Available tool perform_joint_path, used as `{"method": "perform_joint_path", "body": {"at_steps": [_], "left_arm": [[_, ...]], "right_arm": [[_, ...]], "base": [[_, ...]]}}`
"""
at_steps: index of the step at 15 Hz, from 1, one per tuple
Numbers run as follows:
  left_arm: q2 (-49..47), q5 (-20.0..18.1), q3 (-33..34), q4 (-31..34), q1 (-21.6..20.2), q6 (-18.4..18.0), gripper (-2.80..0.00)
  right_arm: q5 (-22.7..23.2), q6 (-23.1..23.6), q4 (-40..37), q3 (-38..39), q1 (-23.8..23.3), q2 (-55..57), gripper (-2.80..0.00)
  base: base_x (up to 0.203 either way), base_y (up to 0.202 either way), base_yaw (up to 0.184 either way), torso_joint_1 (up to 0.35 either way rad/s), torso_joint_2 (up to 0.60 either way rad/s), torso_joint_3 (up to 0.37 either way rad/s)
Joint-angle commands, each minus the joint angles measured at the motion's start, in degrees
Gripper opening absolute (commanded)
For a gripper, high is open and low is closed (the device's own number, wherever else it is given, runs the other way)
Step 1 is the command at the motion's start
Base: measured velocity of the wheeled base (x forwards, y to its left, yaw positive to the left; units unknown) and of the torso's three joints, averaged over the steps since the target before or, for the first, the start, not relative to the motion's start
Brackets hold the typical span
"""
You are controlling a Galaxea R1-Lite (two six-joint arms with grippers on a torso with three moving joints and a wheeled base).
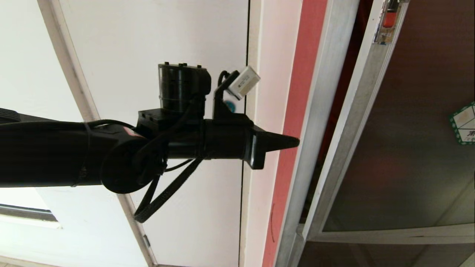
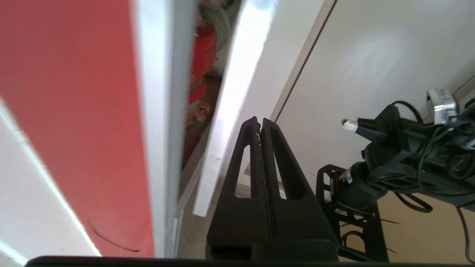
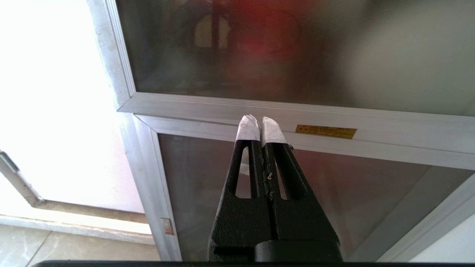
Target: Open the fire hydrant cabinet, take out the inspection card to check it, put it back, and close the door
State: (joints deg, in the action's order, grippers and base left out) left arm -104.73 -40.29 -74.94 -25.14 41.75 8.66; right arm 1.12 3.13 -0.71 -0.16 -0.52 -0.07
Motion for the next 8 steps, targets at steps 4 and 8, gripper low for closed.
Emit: {"method": "perform_joint_path", "body": {"at_steps": [4, 8], "left_arm": [[-5.56, 6.52, -1.49, -0.26, 4.34, -4.66, -2.80], [-8.97, 12.71, -3.14, -0.56, 4.36, -10.28, -2.80]], "right_arm": [[0.02, 0.03, 0.00, -0.02, 0.00, -0.01, -2.80], [0.02, 0.03, 0.00, -0.02, 0.00, -0.01, -2.80]], "base": [[0.000, 0.000, 0.000, 0.000, 0.00, 0.000], [0.000, 0.000, 0.000, 0.000, 0.00, 0.000]]}}
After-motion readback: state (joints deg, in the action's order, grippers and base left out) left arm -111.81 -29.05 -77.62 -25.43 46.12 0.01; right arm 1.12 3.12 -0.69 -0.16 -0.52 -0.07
